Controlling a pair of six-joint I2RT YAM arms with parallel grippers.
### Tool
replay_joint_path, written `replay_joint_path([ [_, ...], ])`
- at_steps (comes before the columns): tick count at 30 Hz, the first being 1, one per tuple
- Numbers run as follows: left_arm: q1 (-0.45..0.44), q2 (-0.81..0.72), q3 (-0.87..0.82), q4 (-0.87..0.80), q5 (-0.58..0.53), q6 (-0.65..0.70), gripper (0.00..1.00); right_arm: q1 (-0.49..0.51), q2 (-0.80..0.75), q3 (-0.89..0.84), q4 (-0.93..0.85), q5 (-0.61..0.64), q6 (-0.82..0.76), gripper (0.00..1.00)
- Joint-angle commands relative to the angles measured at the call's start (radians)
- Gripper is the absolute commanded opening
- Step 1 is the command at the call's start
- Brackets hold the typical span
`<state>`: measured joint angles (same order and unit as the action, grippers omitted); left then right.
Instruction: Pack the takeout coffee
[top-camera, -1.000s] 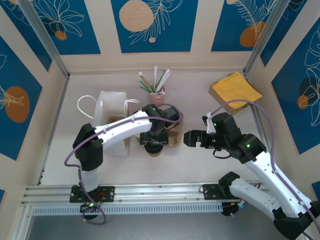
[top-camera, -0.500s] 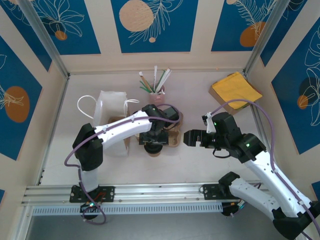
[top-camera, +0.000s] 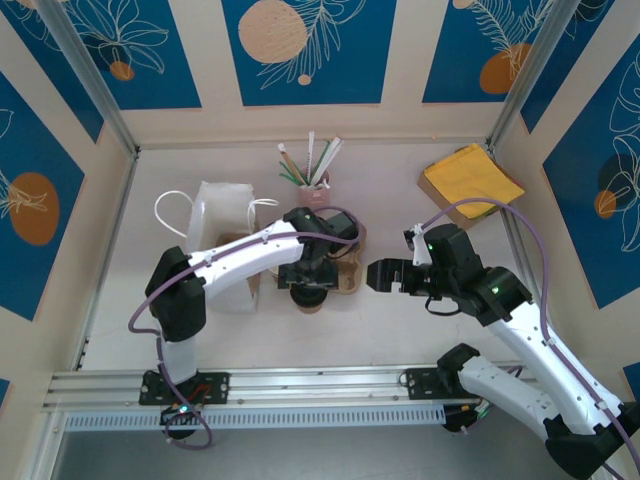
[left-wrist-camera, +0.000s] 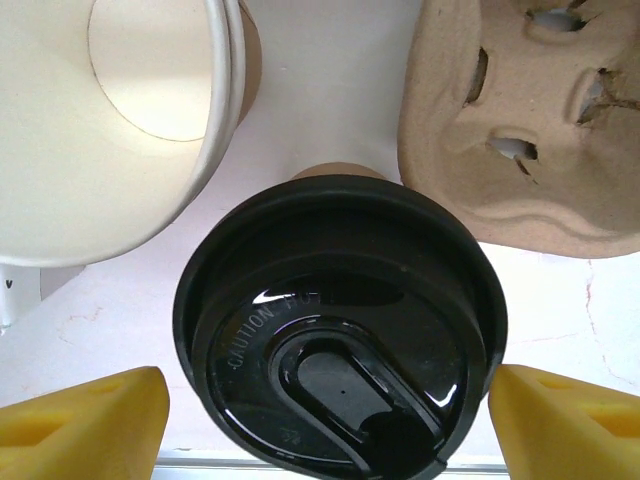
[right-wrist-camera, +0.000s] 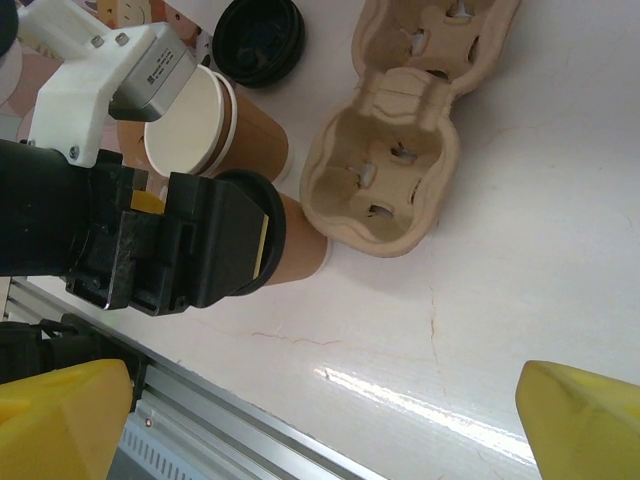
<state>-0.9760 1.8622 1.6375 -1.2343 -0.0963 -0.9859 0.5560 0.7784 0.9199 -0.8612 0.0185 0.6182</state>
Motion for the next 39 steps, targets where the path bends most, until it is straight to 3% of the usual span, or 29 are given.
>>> replay_joint_path([
  [1,0.009,0.007,0.032,-0.030,0.021,0.012,0.83,-0.004,0.005,-0.016,0.014,-0.023,-0.009,0.99],
  [36,0.033,0.003,-0.055,0.033,0.066,0.020,0.78,-0.008,0.016,-0.013,0.020,-0.025,-0.009,0.99],
  [39,0.033,0.006,-0.057,0.035,0.067,0.021,0.73,-0.007,0.016,-0.013,0.018,-0.024,-0.009,0.99],
])
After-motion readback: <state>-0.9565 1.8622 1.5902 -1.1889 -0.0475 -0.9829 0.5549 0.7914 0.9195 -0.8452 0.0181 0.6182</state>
